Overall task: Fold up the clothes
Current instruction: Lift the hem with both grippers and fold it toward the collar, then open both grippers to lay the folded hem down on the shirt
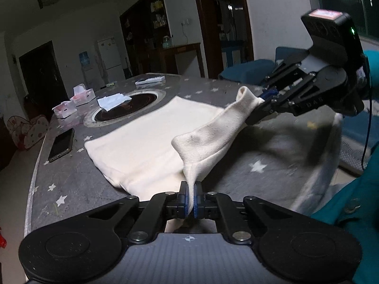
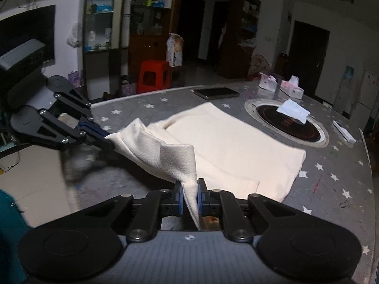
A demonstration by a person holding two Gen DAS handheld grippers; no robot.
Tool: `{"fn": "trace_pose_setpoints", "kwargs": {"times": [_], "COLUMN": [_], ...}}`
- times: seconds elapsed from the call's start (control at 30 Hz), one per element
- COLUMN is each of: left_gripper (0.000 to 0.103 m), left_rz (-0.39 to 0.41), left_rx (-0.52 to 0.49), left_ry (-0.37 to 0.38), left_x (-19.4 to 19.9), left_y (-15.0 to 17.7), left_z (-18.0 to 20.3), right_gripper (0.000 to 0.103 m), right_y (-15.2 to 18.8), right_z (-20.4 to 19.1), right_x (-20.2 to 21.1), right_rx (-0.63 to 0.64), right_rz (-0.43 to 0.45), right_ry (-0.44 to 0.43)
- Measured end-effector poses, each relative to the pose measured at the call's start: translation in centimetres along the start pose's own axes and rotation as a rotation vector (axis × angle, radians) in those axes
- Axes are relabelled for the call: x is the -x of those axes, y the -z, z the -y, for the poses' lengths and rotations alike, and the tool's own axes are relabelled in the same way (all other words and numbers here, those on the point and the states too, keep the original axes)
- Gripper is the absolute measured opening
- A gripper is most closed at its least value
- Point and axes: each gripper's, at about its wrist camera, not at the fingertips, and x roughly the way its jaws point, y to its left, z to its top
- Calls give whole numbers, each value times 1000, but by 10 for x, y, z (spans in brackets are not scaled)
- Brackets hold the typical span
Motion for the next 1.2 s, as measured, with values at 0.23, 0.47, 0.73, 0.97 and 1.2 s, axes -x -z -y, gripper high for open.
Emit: {"fn": "trace_pose_setpoints", "kwargs": {"times": [0.23, 0.47, 0.73, 0.97, 1.2], "left_gripper": [5, 5, 5, 5, 17], "left_rz": [43, 70, 34, -106, -149], "left_rx": [53, -16, -43, -37, 16], "left_ry": [49, -6, -55, -157, -248], "left_x": [50, 34, -32, -131, -168], "left_y": [-13, -40, -79, -70, -58], "left_z": [19, 3, -56, -88, -95], "right_gripper": [9, 9, 8, 8, 25], "right_y": [-5, -27, -63, -55, -23], "right_z": [-21, -1, 61, 107, 127], "right_x": [56, 52, -7, -95, -135], "right_rx": [6, 4, 2, -104, -256], "right_rz": [-24, -12, -27, -85, -100], "right_ry": [-41, -22, 29, 91, 148]}}
